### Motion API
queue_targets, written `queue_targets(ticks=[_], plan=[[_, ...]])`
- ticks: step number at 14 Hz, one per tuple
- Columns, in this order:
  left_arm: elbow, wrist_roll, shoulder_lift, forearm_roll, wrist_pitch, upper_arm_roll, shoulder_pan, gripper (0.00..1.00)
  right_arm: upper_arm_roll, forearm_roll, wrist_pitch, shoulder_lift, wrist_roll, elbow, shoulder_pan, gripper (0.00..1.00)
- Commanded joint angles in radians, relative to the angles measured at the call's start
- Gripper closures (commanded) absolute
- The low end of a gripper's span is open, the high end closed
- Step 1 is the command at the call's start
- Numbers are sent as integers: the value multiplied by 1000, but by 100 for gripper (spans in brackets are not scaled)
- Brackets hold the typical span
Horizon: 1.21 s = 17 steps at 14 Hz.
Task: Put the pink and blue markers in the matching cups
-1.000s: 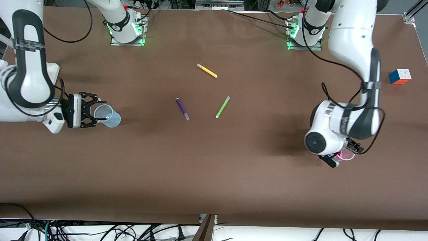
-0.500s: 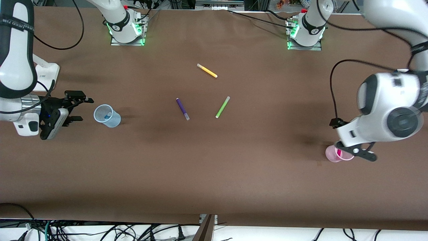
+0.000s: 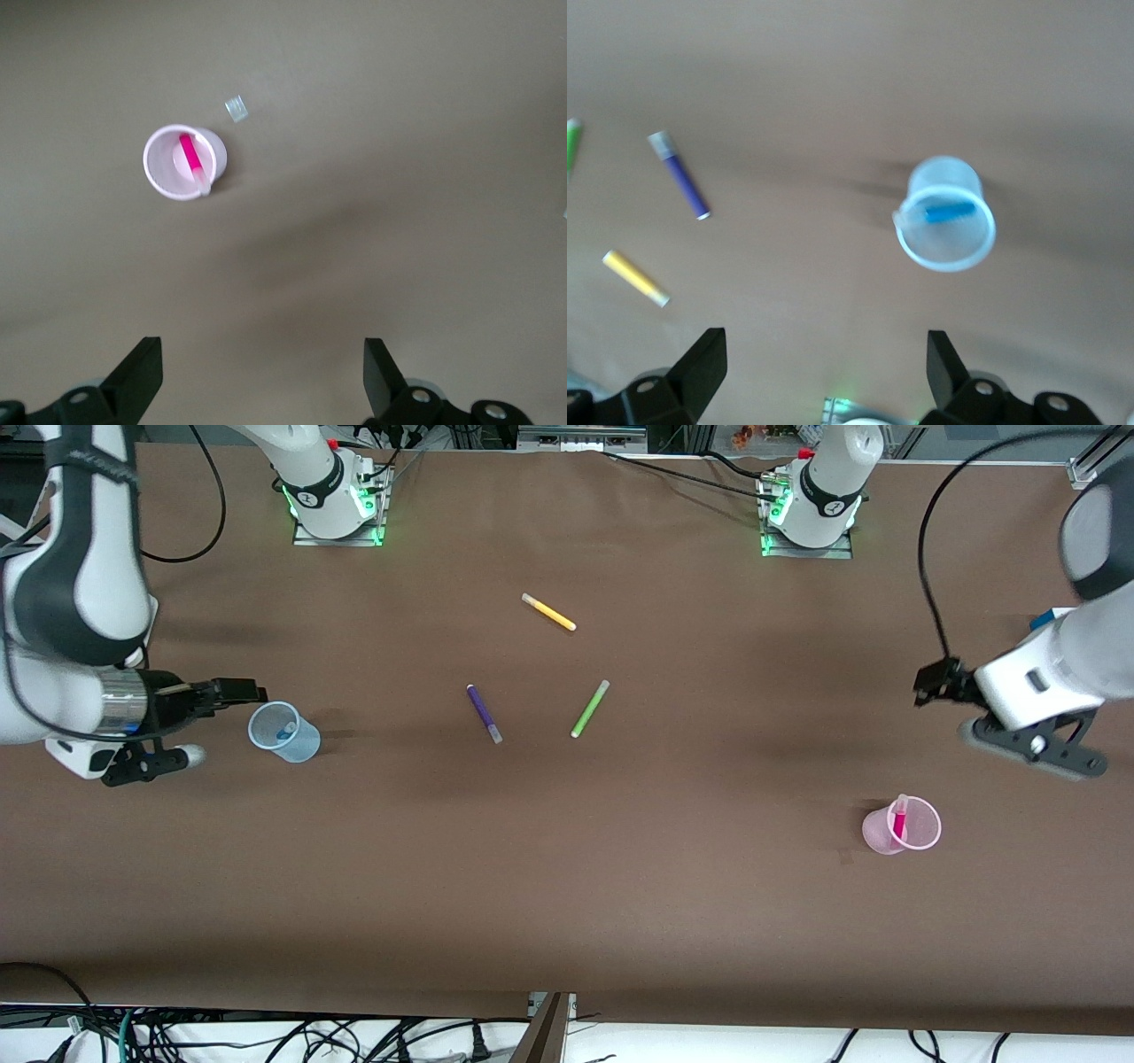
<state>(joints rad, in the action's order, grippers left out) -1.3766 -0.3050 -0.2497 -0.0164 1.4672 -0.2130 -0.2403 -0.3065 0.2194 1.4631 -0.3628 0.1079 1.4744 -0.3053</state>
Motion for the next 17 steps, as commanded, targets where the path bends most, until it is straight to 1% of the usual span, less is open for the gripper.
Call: queue_targets(ticks=[1, 2, 3, 4, 5, 6, 8, 9, 11, 12, 14, 17], plan=[[-24, 33, 36, -11, -16, 123, 137, 0, 127, -118, -1, 140, -177, 79, 73, 0], [-92, 50, 80, -4, 55, 206, 212, 0, 174, -164, 12, 178, -166, 98, 110, 0], [-193, 100, 155, -4, 150, 234, 231, 0, 214, -201, 17, 220, -165, 113, 144, 0], [-288, 180, 220, -4, 233, 233, 231, 0, 237, -221, 17, 267, -165, 130, 175, 0], [-365, 255, 272, -4, 287, 231, 230, 0, 244, -235, 17, 315, -165, 144, 190, 0], [-389, 286, 289, -4, 313, 218, 227, 0, 244, -232, 17, 362, -160, 159, 201, 0], [-389, 285, 290, -2, 314, 169, 191, 0, 244, -239, 13, 403, -163, 175, 215, 0], [-389, 285, 291, -1, 311, 165, 190, 0, 244, -245, 16, 401, -159, 173, 222, 0], [-384, 276, 290, 44, 295, 170, 200, 0, 244, -245, -9, 406, -148, 165, 230, 0], [-380, 252, 290, 68, 266, 182, 211, 0, 245, -241, -20, 416, -166, 165, 230, 0], [-381, 205, 290, 65, 245, 193, 242, 0, 245, -230, -23, 418, -232, 165, 230, 0], [-377, 204, 290, 65, 248, 193, 237, 0, 241, -230, -47, 384, -235, 127, 229, 0]])
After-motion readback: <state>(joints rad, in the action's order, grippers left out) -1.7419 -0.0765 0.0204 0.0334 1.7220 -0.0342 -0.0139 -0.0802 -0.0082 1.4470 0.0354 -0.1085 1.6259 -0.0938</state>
